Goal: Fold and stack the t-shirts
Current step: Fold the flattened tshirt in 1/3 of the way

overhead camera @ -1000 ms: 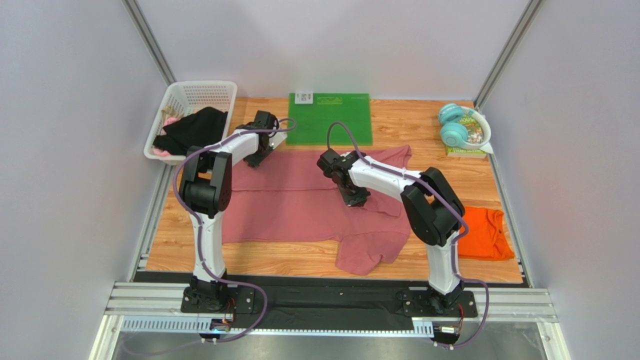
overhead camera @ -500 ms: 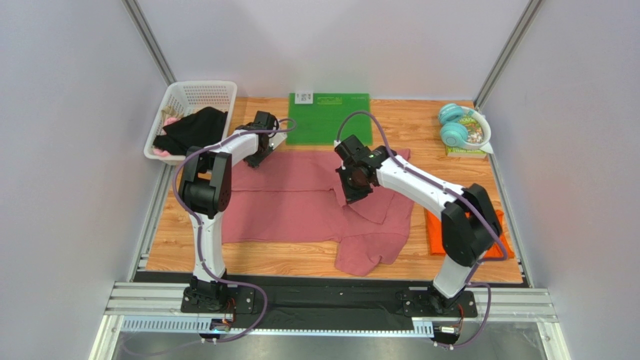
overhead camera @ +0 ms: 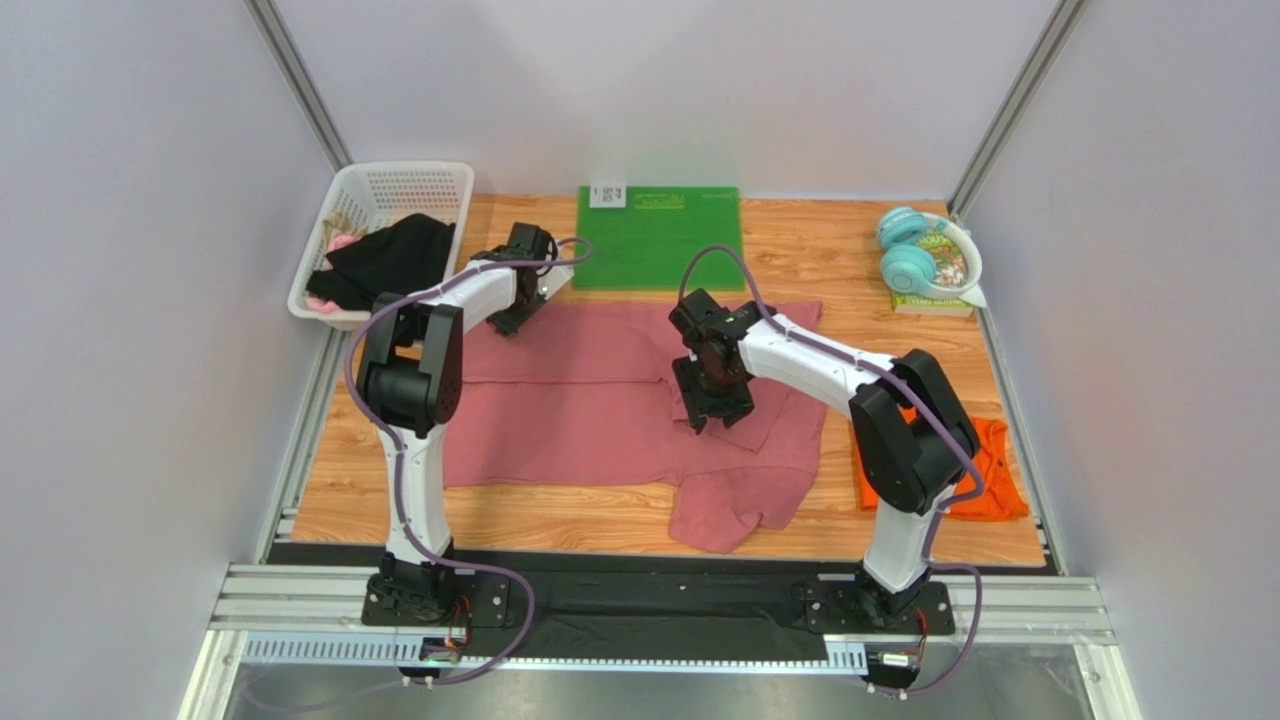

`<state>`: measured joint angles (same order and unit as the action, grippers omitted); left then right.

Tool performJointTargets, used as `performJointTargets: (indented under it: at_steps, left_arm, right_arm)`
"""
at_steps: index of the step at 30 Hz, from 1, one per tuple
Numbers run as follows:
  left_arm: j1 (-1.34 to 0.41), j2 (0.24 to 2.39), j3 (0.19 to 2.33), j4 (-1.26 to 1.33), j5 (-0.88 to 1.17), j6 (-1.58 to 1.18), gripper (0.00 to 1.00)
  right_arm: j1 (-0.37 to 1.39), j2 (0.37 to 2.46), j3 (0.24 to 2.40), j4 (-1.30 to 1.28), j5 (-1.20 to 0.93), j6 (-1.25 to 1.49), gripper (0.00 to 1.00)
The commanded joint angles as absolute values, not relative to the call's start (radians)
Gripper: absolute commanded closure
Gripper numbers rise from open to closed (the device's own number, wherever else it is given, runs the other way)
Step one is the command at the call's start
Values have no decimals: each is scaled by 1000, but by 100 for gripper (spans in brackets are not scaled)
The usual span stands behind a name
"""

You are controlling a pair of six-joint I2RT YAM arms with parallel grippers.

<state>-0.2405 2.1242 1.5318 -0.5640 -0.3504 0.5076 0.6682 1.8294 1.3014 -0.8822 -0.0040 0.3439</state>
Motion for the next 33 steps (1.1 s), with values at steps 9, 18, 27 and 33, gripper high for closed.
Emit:
performJointTargets:
  at_steps: [9, 18, 27, 33]
  left_arm:
    - [-230, 2102, 1506, -591, -344, 526, 66]
    - [-230, 2106, 1520, -600, -339, 523, 66]
    - [-230, 2106, 1528, -606, -336, 518, 66]
    - [-230, 2109, 1528, -607, -334, 511, 66]
  right_arm:
    - [318, 1589, 1303, -877, 92, 491, 49]
    - [299, 1589, 1043, -724, -185, 612, 53]
    - [319, 1543, 924, -663, -298, 653, 55]
    - [325, 1558, 888, -637, -302, 666, 56]
